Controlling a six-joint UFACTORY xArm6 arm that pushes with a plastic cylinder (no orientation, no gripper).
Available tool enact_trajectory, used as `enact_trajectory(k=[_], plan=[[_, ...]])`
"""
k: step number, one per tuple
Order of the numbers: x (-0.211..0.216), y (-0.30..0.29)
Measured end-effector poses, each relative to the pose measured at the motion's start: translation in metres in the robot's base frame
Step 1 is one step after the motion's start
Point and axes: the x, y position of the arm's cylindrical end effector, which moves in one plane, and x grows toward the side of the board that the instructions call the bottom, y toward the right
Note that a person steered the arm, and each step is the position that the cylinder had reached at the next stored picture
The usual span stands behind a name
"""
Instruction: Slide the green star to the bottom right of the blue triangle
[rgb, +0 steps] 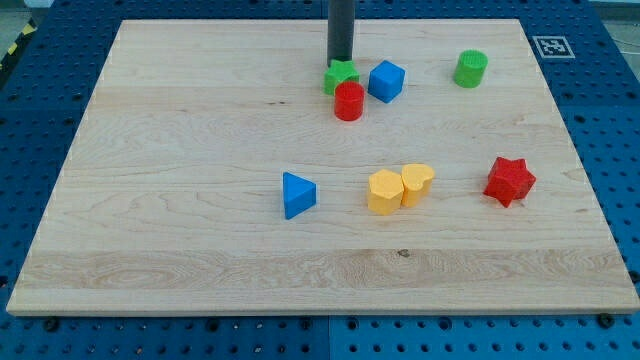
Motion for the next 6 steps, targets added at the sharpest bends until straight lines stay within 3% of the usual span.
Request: enact_trajectory(k=[4, 5, 6], plan=[[0.161, -0.001], [0.192, -0.004], [0.195, -0.014]])
